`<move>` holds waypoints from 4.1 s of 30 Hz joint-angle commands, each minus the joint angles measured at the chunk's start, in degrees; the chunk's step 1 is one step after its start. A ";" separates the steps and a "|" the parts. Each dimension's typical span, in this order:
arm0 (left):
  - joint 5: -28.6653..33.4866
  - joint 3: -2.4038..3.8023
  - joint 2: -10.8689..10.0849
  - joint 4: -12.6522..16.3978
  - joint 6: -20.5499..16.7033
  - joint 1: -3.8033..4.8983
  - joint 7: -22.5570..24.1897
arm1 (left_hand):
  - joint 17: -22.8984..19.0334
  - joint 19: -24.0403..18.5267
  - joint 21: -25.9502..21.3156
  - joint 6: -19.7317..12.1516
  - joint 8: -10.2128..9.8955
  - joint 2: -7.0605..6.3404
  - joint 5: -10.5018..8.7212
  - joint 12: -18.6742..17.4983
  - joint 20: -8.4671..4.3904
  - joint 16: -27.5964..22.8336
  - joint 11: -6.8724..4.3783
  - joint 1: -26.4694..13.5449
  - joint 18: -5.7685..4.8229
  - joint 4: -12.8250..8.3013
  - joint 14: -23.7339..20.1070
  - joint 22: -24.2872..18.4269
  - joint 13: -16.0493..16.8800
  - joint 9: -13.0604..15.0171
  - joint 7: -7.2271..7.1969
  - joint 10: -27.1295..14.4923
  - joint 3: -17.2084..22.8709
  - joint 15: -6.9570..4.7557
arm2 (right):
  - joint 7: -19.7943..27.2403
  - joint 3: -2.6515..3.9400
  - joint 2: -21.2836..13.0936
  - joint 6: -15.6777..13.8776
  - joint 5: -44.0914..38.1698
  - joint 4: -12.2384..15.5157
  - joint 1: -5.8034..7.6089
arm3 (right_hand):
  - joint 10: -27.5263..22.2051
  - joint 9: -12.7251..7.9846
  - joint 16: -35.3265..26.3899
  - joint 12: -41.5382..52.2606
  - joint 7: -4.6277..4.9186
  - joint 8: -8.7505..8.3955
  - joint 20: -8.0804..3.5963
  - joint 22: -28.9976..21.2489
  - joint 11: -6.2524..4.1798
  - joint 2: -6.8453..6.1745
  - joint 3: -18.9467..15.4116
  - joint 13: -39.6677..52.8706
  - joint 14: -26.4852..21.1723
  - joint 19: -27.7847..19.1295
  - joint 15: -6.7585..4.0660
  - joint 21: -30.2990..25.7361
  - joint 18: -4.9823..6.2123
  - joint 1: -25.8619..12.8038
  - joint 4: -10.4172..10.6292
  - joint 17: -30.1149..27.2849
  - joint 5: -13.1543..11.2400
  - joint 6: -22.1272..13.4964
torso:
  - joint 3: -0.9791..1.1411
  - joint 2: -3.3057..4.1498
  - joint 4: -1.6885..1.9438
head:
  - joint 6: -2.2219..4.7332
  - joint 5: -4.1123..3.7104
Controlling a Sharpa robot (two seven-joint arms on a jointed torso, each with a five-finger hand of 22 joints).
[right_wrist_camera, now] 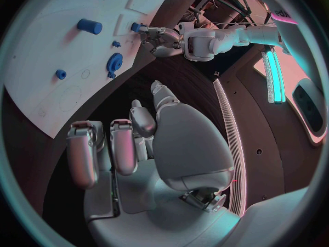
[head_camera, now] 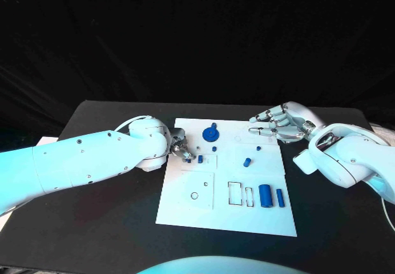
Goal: Assemble the parts on the task board
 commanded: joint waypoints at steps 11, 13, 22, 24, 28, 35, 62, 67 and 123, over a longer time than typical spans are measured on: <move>1.04 -0.67 0.10 -0.16 3.98 -0.81 -3.96 | 15.07 4.37 0.29 0.57 -0.04 -0.50 -0.02 0.59 -0.32 0.18 -0.26 -1.08 -0.88 1.22 6.03 12.51 0.39 -0.27 -0.02 0.38 -2.14 -0.59 | 0.34 0.00 -0.05 0.36 -0.26 0.05 -0.04 | -0.21 0.10 -0.42 -0.34 -0.07 0.18 0.09 6.49 -0.12 0.47 -0.37 -0.18 2.99 -0.54 -0.05 -0.45 1.00 0.10 0.04 0.69 0.19 0.24 | 0.01 -0.01 0.02 | -0.05 0.05; 1.04 -0.67 0.08 -0.13 3.98 -0.81 -3.96 | 15.07 4.39 0.32 0.66 -0.01 -0.58 -0.01 0.65 -0.33 0.18 -0.28 -1.14 -0.89 1.52 6.03 12.54 0.46 -0.32 -0.04 0.43 -2.55 -0.61 | 0.35 0.00 -0.05 0.36 -0.26 0.03 -0.04 | -0.21 0.10 -0.42 -0.34 -0.07 0.18 0.09 6.49 -0.12 0.47 -0.37 -0.18 2.99 -0.54 -0.05 -0.45 1.00 0.10 0.04 0.69 0.19 0.24 | 0.01 -0.01 0.02 | -0.06 0.05; 1.05 -0.67 -0.01 0.04 4.06 -0.81 -3.93 | 15.07 4.48 0.45 0.93 0.12 -0.59 0.05 0.95 -0.36 0.18 -0.35 -1.20 -0.93 2.36 6.03 12.68 0.78 -0.42 -0.14 0.63 -3.55 -0.65 | 0.18 0.00 -0.02 0.57 -0.23 -0.21 -0.03 | -0.27 0.10 -0.65 -0.43 -0.06 0.14 0.08 6.31 -0.10 0.50 -0.64 -0.29 2.92 -0.67 -0.04 -0.56 1.05 -0.26 0.31 0.40 0.25 0.20 | -0.03 0.02 0.01 | -0.07 -0.01; 1.05 -0.67 -0.04 0.08 3.96 -0.81 -3.92 | 15.07 4.52 0.51 1.01 0.16 -0.60 0.06 1.04 -0.37 0.18 -0.36 -1.25 -0.95 2.68 6.03 12.73 0.87 -0.46 -0.16 0.70 -3.90 -0.67 | 0.18 0.00 -0.02 0.56 -0.23 -0.22 -0.03 | -0.28 0.10 -0.68 -0.45 -0.06 0.14 0.08 6.29 -0.10 0.50 -0.66 -0.31 2.91 -0.68 -0.04 -0.57 1.05 -0.28 0.33 0.36 0.25 0.19 | 0.00 0.01 -0.01 | -0.04 -0.02; 1.05 -0.66 -0.10 0.11 3.73 -0.81 -3.90 | 15.07 4.53 0.52 1.15 0.22 -0.59 0.11 1.08 -0.41 0.18 -0.39 -1.47 -0.96 3.70 6.03 12.76 0.92 -0.58 -0.19 0.76 -4.87 -0.70 | 0.18 0.00 -0.01 0.50 -0.22 -0.22 -0.03 | -0.33 0.10 -0.76 -0.53 -0.06 0.12 0.08 6.18 -0.09 0.49 -0.74 -0.37 2.88 -0.77 -0.04 -0.64 1.08 -0.39 0.41 0.25 0.29 0.18 | 0.01 0.03 0.01 | -0.06 0.00; 1.05 -0.66 -0.09 0.06 3.52 -0.81 -3.89 | 15.07 4.57 0.56 1.28 0.30 -0.59 0.18 1.19 -0.44 0.18 -0.40 -1.69 -0.98 4.90 6.03 12.82 1.05 -0.72 -0.20 0.84 -6.20 -0.71 | 0.22 0.00 -0.02 0.40 -0.20 -0.21 -0.03 | -0.39 0.11 -0.88 -0.63 -0.06 0.11 0.08 6.03 -0.09 0.49 -0.85 -0.46 2.84 -0.88 -0.03 -0.73 1.12 -0.51 0.50 0.09 0.33 0.16 | -0.01 -0.01 0.00 | -0.08 0.01; 1.03 -0.54 -0.32 0.22 1.90 -0.79 -3.84 | 15.07 4.71 0.72 1.61 0.59 -0.03 0.40 1.35 -0.50 0.18 -0.49 -1.97 -1.04 8.57 6.03 13.05 1.29 -1.28 -0.32 1.03 -13.65 -0.77 | 0.25 0.00 -0.04 0.39 -0.31 -0.29 -0.03 | -0.41 0.11 -1.07 -0.62 -0.05 0.08 0.09 5.88 -0.08 0.48 -1.06 -0.49 2.78 -0.99 -0.03 -0.83 1.16 -0.75 0.68 -0.15 0.39 0.12 | 0.05 -0.03 0.01 | 0.05 0.04; 0.95 -0.44 -0.54 0.38 2.20 -0.78 -3.86 | 15.07 4.72 0.73 1.61 0.60 0.44 0.43 1.37 -0.51 0.18 -0.51 -1.73 -1.04 8.51 6.03 13.06 1.32 -1.32 -0.34 1.05 -13.72 -0.79 | 0.24 0.00 0.01 0.47 -0.34 -0.36 -0.03 | -0.41 0.11 -1.07 -0.62 -0.05 0.08 0.09 5.88 -0.08 0.48 -1.06 -0.49 2.78 -0.99 -0.03 -0.83 1.16 -0.75 0.68 -0.15 0.39 0.12 | 0.09 -0.02 0.00 | 0.10 0.12; 0.90 0.94 -0.91 1.50 1.59 -0.43 -3.80 | 15.07 4.84 0.92 1.65 0.70 1.56 0.63 1.62 -0.56 0.18 -0.61 -0.27 -1.10 8.25 6.03 13.24 1.62 -1.45 -0.44 1.25 -13.46 -0.85 | 0.32 0.00 0.58 0.87 0.10 -0.92 -0.25 | -0.34 0.13 -1.12 -0.45 -0.06 0.08 0.09 5.83 -0.09 0.54 -1.21 -0.42 2.77 -1.02 -0.03 -0.88 1.17 -0.88 0.80 -0.16 0.53 0.12 | -0.03 0.02 0.01 | -0.17 0.11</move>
